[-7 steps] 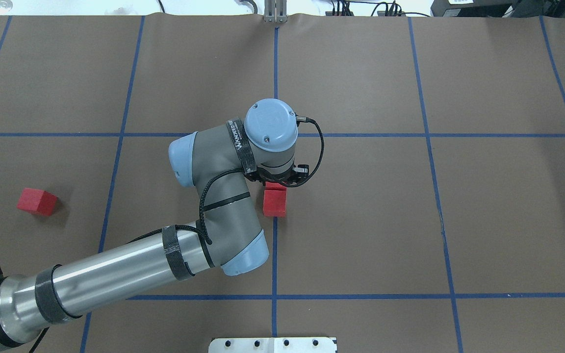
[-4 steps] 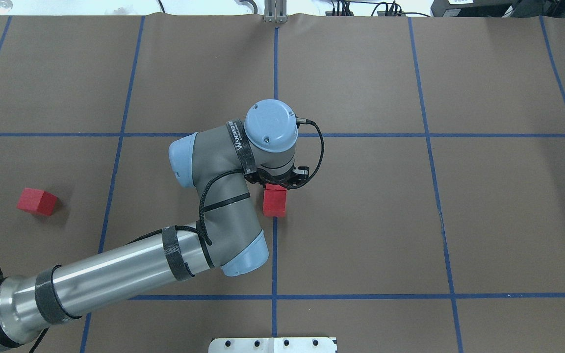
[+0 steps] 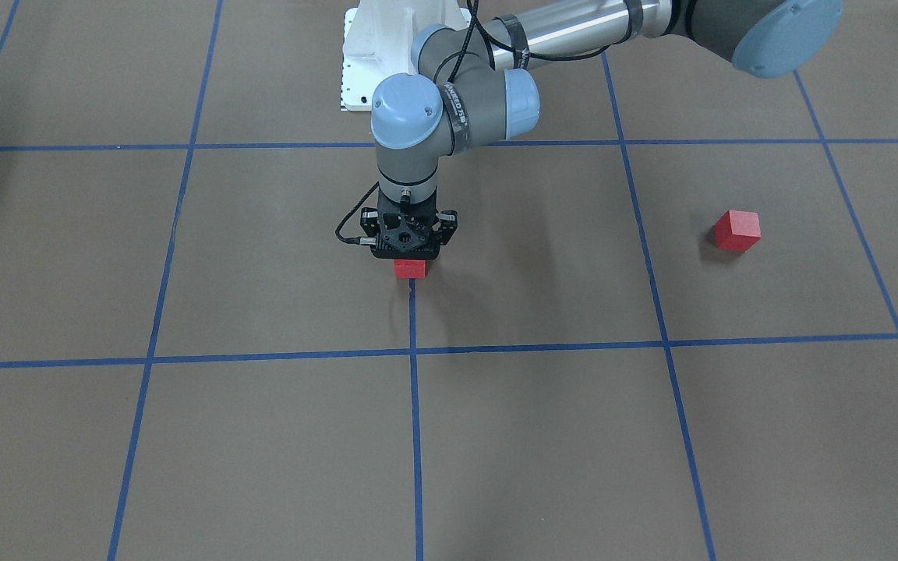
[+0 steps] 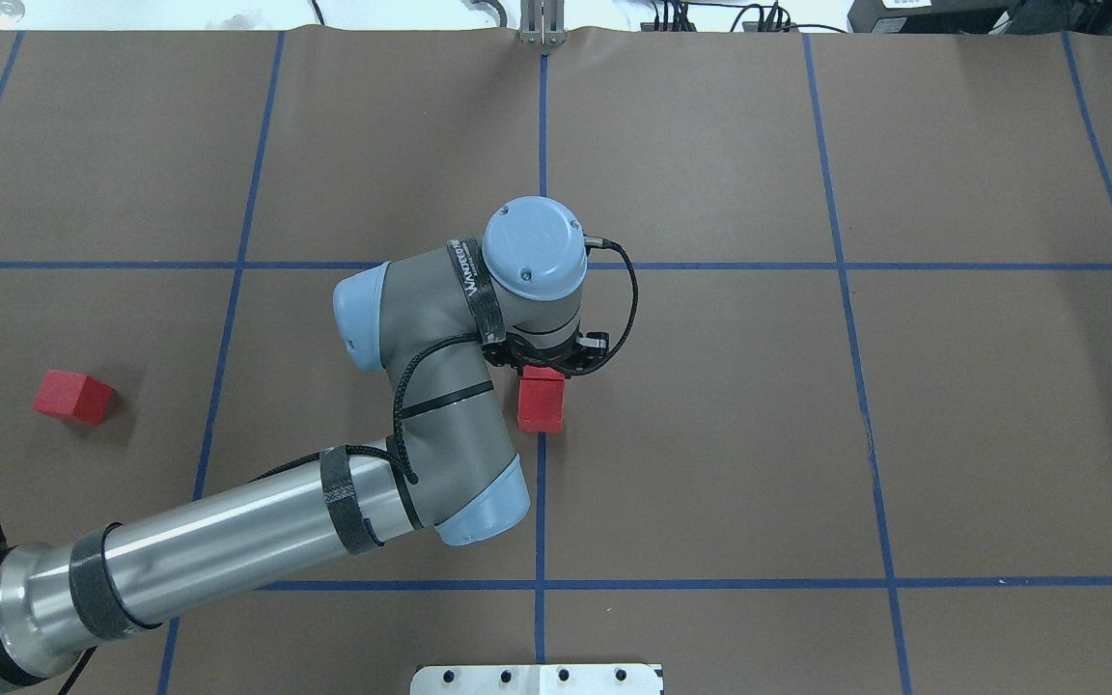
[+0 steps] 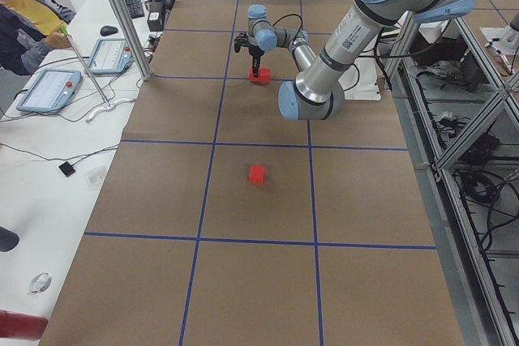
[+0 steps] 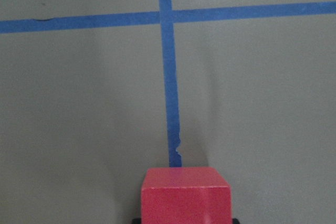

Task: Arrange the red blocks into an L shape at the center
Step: 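Hold the cube in place against the center cube with the left gripper, then open the left gripper and move it to the remaining red cube, then grasp the remaining red cube with the left gripper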

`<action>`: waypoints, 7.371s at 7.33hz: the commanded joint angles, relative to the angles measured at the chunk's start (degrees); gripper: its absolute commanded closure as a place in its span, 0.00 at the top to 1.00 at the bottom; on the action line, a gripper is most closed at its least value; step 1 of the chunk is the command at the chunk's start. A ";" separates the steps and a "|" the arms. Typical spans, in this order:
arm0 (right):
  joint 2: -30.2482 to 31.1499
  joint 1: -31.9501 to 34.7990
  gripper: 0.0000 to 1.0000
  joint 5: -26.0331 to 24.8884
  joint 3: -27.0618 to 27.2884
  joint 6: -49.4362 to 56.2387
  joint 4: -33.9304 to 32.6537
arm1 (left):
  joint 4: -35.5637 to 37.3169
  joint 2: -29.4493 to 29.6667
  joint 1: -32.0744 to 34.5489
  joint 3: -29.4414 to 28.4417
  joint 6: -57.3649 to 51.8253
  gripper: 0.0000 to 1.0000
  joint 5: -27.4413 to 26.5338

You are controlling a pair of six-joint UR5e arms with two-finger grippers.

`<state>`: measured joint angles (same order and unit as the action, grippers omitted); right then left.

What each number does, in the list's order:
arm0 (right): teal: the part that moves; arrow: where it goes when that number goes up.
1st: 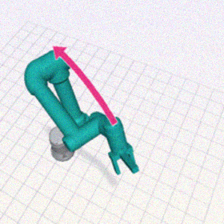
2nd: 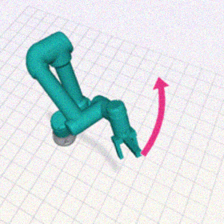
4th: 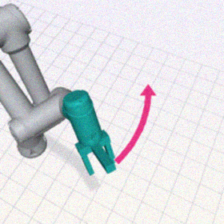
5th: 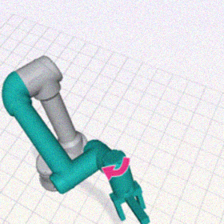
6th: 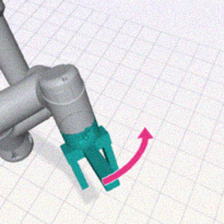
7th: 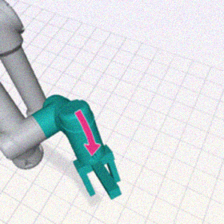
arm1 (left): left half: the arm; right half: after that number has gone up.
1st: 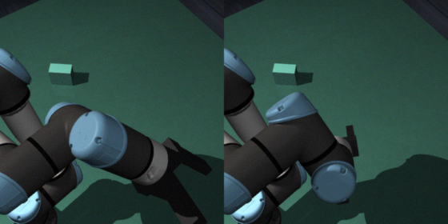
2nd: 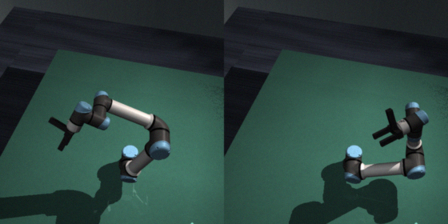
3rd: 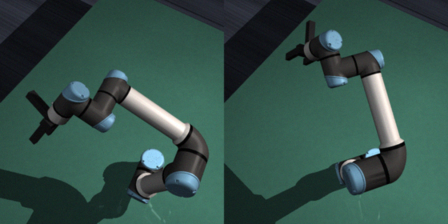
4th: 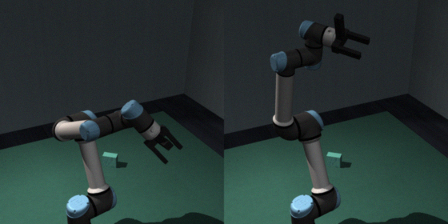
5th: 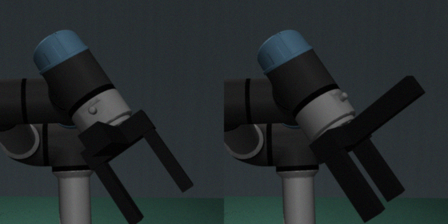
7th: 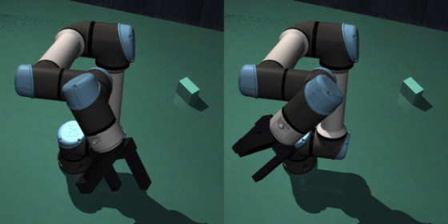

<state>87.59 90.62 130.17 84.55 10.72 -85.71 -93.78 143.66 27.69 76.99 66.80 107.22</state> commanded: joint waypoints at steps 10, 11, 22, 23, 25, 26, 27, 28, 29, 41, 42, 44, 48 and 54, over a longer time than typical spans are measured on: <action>0.04 0.00 1.00 0.00 0.00 0.00 0.01 | -0.08 -0.05 -0.09 -0.09 0.00 0.12 0.01; 0.04 0.00 1.00 0.00 0.00 0.00 0.01 | -0.08 -0.05 -0.09 -0.09 0.00 0.15 0.01; 0.13 0.00 1.00 0.00 0.00 -0.09 0.01 | -0.08 -0.05 0.00 -0.09 0.00 0.55 -0.08; 0.04 0.00 1.00 0.00 0.00 -0.09 0.01 | -0.08 -0.05 0.00 -0.09 0.00 0.56 -0.08; -0.05 0.00 1.00 0.00 0.09 -0.09 0.01 | -0.08 -0.05 0.00 -0.09 0.00 0.59 -0.08; -0.05 0.00 1.00 0.00 0.00 -0.09 0.01 | -0.08 -0.13 0.00 -0.09 0.00 0.66 -0.25; -0.05 0.00 1.00 0.00 0.00 -0.09 0.01 | -0.26 -0.83 -0.09 0.35 0.00 0.74 -0.34; -0.05 0.00 1.00 0.00 0.00 -0.09 0.01 | -0.26 -0.92 0.00 0.44 0.00 0.80 -0.43; -0.05 0.00 1.00 0.00 0.00 -0.09 0.01 | -0.26 -1.01 0.00 0.44 0.00 0.91 -0.52; 1.01 0.00 1.00 0.00 -1.50 0.00 -0.51 | -3.42 -48.71 24.75 30.58 -36.45 1.00 15.95; 1.01 0.00 1.00 0.00 -1.50 0.00 -0.51 | -3.51 -51.78 27.13 30.67 -38.65 1.00 17.31; 1.01 0.00 1.00 -0.09 -1.50 0.00 -0.34 | -8.92 -55.93 27.51 30.24 -35.37 1.00 17.41; 1.00 0.00 1.00 0.00 -1.41 0.00 -0.16 | -29.52 -58.05 26.63 21.09 -26.98 1.00 17.41; 1.01 0.00 1.00 0.00 -1.50 0.00 -0.07 | -29.35 -58.05 21.80 22.50 -25.14 1.00 15.49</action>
<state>88.59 90.62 130.17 83.06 10.72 -85.79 -123.14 85.75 50.45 99.42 41.67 123.65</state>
